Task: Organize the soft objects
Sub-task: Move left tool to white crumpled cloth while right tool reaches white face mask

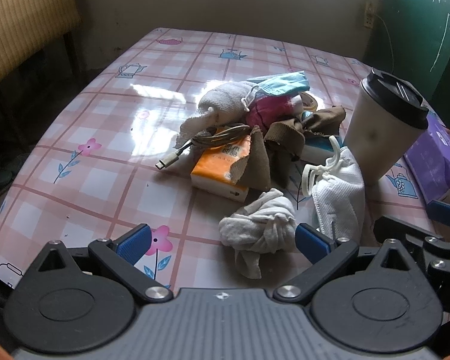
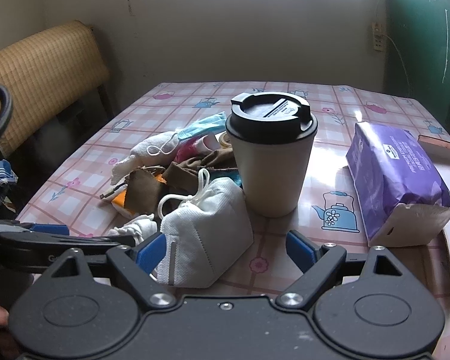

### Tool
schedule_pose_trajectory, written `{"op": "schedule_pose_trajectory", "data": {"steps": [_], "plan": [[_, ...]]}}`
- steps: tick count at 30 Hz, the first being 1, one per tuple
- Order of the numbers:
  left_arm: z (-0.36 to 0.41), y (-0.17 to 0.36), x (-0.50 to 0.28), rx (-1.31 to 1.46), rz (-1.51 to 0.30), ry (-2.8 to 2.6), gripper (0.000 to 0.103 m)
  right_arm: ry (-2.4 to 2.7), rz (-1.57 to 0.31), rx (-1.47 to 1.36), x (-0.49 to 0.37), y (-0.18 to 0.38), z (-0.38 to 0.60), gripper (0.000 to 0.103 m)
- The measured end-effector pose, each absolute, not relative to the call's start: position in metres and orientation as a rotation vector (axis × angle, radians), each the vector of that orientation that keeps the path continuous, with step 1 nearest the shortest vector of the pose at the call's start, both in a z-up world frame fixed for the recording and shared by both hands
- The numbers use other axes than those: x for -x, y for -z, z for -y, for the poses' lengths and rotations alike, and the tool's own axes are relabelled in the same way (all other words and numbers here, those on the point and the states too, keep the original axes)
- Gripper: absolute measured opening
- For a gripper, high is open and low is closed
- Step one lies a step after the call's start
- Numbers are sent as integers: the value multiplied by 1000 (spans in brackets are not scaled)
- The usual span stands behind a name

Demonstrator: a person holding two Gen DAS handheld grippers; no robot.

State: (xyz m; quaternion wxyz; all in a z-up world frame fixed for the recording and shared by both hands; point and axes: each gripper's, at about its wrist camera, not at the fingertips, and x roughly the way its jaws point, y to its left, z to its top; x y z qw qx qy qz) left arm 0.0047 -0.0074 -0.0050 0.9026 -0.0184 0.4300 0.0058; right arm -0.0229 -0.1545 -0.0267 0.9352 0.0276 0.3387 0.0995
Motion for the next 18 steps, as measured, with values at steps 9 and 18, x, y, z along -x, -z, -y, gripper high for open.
{"op": "schedule_pose_trajectory", "data": {"steps": [9,18], "plan": [[11,8,-9,34,-914,-6,103,-199,-698,-57,22,28,155,101],[13,12,-12,15,-918,-5,103,-207,-709,-53,19,30,153,101]]}}
